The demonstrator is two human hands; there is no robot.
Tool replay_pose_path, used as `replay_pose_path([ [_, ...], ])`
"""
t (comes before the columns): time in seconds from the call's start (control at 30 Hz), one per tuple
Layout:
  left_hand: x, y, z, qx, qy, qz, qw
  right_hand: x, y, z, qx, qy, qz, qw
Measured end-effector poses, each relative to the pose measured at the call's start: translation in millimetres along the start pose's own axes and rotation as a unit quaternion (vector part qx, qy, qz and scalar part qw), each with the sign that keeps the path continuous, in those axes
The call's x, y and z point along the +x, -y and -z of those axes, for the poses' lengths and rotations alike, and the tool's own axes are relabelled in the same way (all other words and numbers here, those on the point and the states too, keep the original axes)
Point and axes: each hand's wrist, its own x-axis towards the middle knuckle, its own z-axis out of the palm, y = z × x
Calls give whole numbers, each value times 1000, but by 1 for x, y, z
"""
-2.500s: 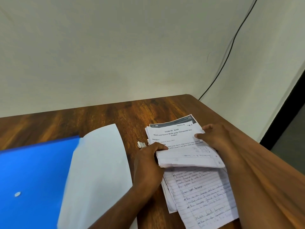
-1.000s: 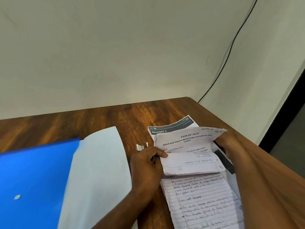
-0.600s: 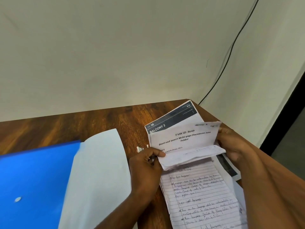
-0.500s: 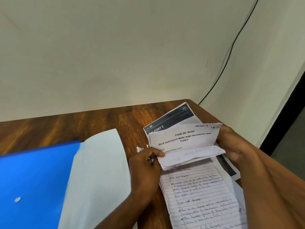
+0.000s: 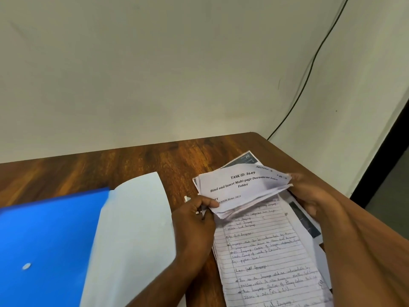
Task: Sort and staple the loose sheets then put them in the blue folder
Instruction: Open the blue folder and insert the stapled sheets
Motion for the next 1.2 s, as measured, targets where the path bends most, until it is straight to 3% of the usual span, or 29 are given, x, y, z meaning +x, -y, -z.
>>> replay_pose_path([
  [0.33,-1,0,0,-1,0,1,1000,6,-4,0,61,18,36,997],
  [0.43,0,0,0,-4,-6,2,1000,1,-4,-1,36,43,11,998],
  [0.6,-1,0,-1,-9,2,0,1000,7,-12,4,-27,4,-56,998],
  [0.73,0,1,-1,-10,-2,-2,1000,9,-11,3,-11,-41,-11,999],
  [0.97,9,8,-2,-28,-50,7,998,-15,14,-9,43,36,100,993],
  [1.2,21,-1,0,-53,-88,-4,995,-25,26,-16,181,58,134,973],
])
